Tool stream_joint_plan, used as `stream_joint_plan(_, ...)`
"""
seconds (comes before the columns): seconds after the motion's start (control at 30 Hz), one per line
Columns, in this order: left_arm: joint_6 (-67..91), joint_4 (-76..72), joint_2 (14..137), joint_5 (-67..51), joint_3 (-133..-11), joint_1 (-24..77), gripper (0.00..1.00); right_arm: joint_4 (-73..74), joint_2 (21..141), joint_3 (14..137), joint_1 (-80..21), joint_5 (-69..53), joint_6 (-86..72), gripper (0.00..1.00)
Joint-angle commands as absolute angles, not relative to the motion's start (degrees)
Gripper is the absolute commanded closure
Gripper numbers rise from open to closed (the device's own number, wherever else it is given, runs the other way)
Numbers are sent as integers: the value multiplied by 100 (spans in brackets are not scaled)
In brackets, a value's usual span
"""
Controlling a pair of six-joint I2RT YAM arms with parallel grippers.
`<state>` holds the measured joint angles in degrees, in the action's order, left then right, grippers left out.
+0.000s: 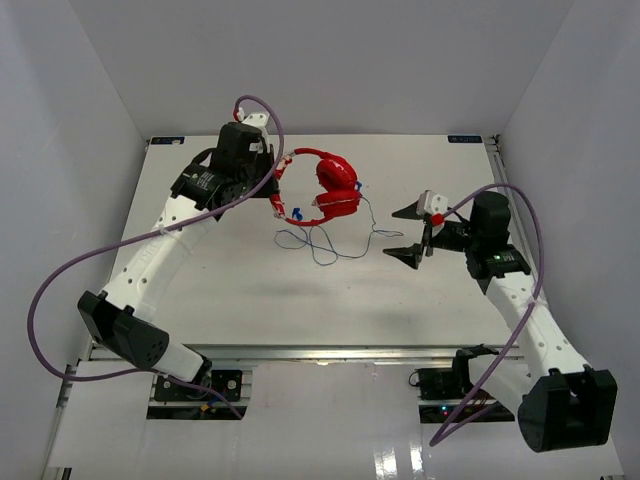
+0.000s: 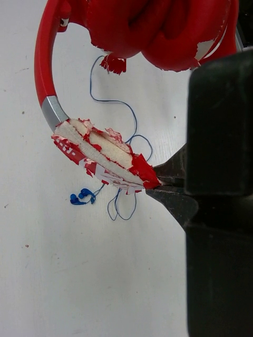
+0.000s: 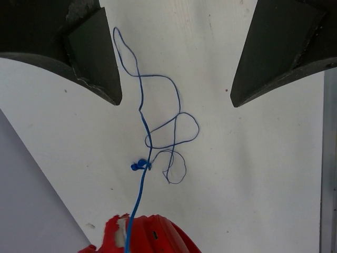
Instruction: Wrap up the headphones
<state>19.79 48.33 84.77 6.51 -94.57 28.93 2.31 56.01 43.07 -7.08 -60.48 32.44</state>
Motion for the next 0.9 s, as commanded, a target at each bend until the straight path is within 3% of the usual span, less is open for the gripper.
stream_joint_plan(0.0, 2358, 4784, 8088, 485, -9783, 2876, 100, -683, 5966, 4583, -1616, -5293, 3135, 10)
stream_joint_plan(0.2, 2601, 4731, 7963, 133, -9880, 2836, 100, -350, 6689, 4993, -1701, -5494, 3820, 10)
stream_joint_plan(0.4, 2948, 4528, 7970, -430, -10081, 2773, 100, -1010, 7131, 4885, -1957, -5412, 3716, 8)
stream_joint_plan(0.6, 3312, 4414, 8021, -590, -10742, 2744, 100, -1425, 7630, 4783, -1942, -6173, 3810, 0)
stream_joint_plan(0.87, 3994, 4105, 8104, -560, -11461, 2643, 100, -2503, 7778, 4465, -1951, -6717, 3173, 16)
